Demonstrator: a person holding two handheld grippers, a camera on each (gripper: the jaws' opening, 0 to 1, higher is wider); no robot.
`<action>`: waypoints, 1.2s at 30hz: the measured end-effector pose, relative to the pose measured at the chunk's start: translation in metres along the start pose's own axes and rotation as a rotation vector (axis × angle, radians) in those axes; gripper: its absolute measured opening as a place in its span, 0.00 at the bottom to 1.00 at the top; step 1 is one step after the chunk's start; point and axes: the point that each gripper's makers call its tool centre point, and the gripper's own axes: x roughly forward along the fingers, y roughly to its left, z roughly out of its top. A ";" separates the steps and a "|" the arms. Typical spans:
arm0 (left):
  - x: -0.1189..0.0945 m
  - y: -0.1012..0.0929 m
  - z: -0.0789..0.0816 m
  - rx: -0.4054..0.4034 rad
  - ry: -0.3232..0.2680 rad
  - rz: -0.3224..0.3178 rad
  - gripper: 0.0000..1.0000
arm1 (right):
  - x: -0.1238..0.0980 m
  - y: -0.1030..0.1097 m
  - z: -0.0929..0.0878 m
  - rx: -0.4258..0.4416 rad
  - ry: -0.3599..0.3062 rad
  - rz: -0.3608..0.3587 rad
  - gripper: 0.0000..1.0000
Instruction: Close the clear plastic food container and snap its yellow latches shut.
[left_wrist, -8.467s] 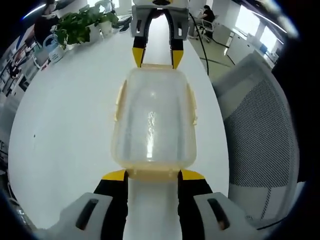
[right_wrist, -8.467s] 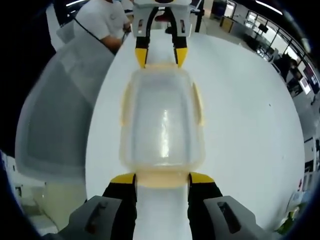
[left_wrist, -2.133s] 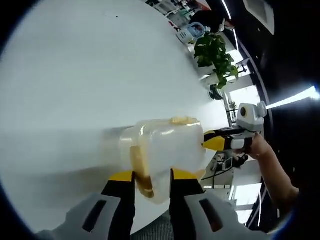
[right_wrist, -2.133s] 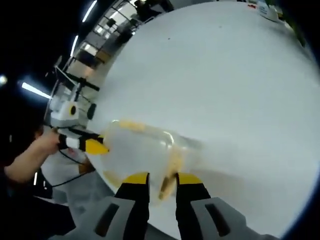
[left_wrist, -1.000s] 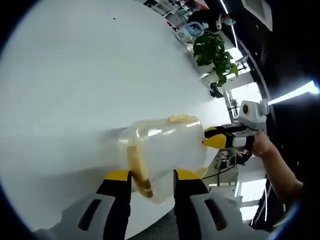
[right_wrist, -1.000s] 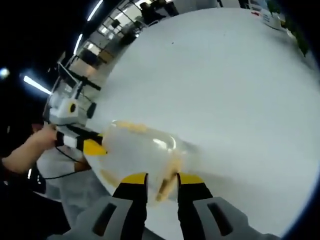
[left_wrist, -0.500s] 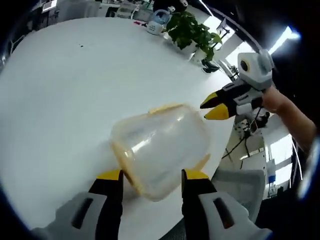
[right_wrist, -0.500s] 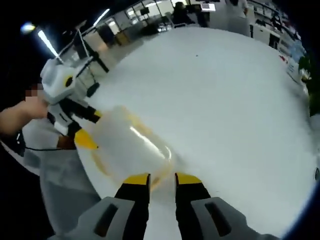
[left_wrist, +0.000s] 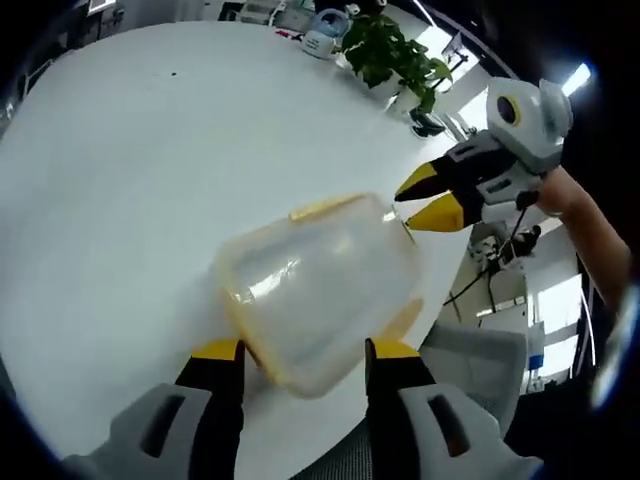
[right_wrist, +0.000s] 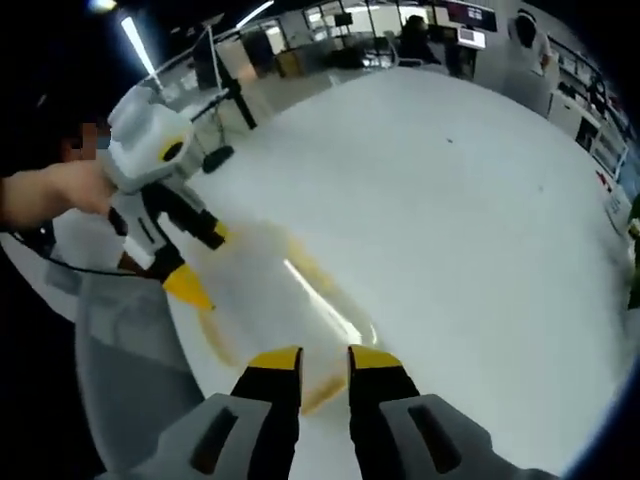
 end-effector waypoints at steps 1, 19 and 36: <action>0.000 -0.002 0.002 -0.012 -0.018 -0.011 0.48 | 0.001 0.000 -0.001 -0.004 0.007 0.000 0.14; -0.017 0.002 0.032 0.247 -0.071 0.140 0.52 | 0.010 0.011 0.004 -0.031 0.024 0.024 0.11; -0.002 -0.042 0.044 0.573 -0.045 0.104 0.47 | 0.024 0.025 0.030 -0.154 0.007 0.043 0.11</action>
